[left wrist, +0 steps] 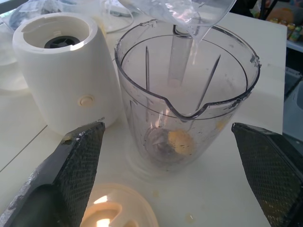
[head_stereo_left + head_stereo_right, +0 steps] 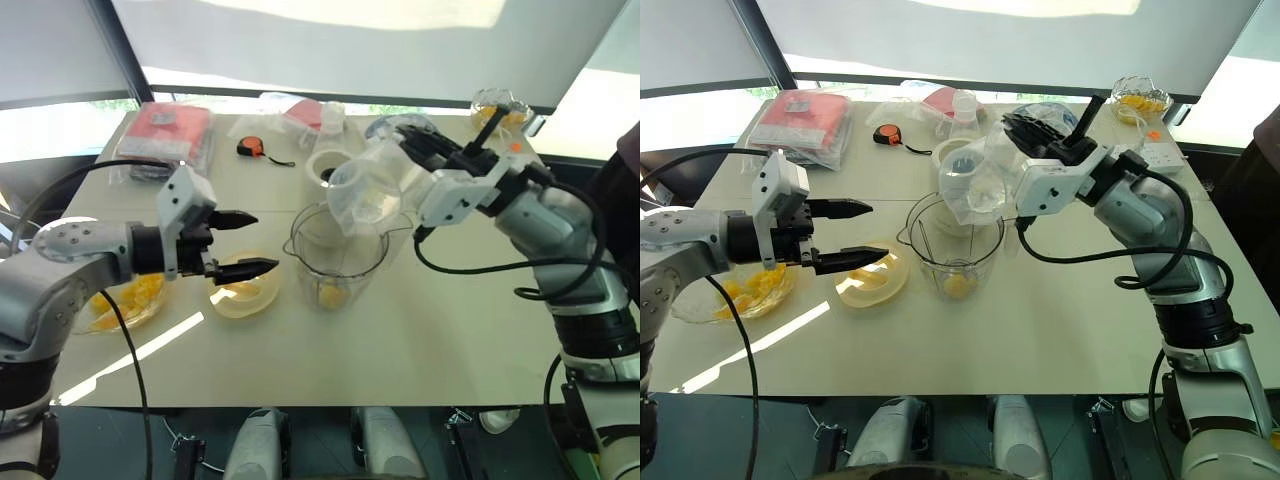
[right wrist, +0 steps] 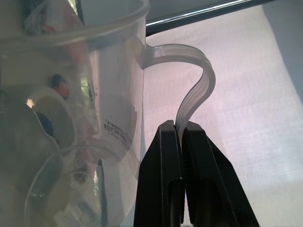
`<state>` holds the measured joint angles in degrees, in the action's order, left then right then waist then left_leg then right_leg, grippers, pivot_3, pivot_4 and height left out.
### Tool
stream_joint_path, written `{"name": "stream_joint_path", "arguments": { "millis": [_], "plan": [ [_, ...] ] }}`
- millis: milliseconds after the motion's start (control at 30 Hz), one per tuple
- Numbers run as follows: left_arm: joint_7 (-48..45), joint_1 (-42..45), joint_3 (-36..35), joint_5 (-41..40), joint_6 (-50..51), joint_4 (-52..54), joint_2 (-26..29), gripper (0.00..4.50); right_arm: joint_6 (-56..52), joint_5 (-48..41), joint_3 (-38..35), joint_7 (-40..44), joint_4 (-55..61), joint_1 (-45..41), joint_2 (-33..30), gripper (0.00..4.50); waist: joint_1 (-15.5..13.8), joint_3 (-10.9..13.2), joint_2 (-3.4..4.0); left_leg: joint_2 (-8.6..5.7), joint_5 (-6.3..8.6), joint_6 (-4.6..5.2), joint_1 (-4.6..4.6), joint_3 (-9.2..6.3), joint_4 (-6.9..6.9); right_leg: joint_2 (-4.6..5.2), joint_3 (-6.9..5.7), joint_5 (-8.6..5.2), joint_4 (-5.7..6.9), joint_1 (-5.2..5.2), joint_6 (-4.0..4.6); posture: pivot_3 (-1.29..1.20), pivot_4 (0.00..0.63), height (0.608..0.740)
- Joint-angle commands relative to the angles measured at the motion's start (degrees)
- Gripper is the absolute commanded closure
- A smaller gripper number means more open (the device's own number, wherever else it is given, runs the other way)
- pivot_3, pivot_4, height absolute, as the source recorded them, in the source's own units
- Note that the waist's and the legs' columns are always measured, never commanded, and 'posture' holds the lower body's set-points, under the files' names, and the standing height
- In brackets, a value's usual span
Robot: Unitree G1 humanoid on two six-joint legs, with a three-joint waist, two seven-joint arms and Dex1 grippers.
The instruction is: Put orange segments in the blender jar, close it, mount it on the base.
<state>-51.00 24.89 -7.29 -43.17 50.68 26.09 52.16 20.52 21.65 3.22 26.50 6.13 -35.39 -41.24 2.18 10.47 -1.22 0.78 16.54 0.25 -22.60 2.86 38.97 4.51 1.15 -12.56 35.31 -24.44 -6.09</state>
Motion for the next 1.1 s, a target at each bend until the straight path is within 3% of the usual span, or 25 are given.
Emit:
{"name": "stream_joint_path", "arguments": {
  "millis": [33,400,567,767,933,1100],
  "plan": [
    [-0.06,-0.01,-0.05,-0.19,-0.55,1.79,0.21,0.00,1.67,0.33,-1.16,-1.33,0.49,-2.32,-0.65,4.45,0.01,0.00,0.00,0.00,0.00,0.00,0.00,0.00,0.00,0.00,0.00,0.00,0.00,0.00,0.00,0.00,0.150,0.740],
    [0.19,-0.33,-0.38,-0.22,-0.47,2.14,0.34,0.00,5.08,3.04,-0.72,-2.24,-1.42,-3.85,-0.77,4.45,0.05,0.00,0.00,0.01,0.00,0.00,0.00,0.00,0.01,0.00,0.00,0.00,0.01,0.00,0.00,0.00,0.150,0.740],
    [0.21,0.12,-0.81,-0.54,-0.37,1.90,0.29,0.00,-0.60,-3.32,-2.58,-1.27,-1.74,-2.83,2.56,4.45,0.06,0.00,0.00,0.02,0.00,0.00,0.01,0.00,0.01,0.00,0.00,0.00,0.03,0.00,0.00,0.00,0.150,0.740],
    [0.32,2.24,-1.29,-1.88,0.16,0.71,-0.40,0.00,-15.87,-16.63,-8.00,0.14,1.94,-0.49,7.64,4.45,-0.21,0.00,-0.01,0.06,0.00,0.00,0.01,-0.04,0.03,0.01,0.00,0.01,0.08,0.01,0.00,0.00,0.150,0.740],
    [0.67,4.17,-1.83,-3.51,0.76,-0.62,-1.23,0.00,-39.07,-30.56,-15.84,-1.61,8.10,2.96,12.34,4.45,-0.80,-0.01,0.00,0.07,0.00,0.00,0.01,-0.06,0.03,0.03,-0.03,0.02,0.12,0.01,-0.02,0.00,0.150,0.740],
    [3.58,6.28,-1.54,-1.60,-0.02,-1.55,-2.13,0.00,-45.80,-34.19,-27.85,-16.63,10.31,6.44,19.99,4.45,-1.36,-0.01,0.02,0.04,0.00,0.00,0.02,-0.05,0.03,0.02,-0.04,0.02,0.15,0.00,0.00,0.00,0.150,0.740]
  ]
}}
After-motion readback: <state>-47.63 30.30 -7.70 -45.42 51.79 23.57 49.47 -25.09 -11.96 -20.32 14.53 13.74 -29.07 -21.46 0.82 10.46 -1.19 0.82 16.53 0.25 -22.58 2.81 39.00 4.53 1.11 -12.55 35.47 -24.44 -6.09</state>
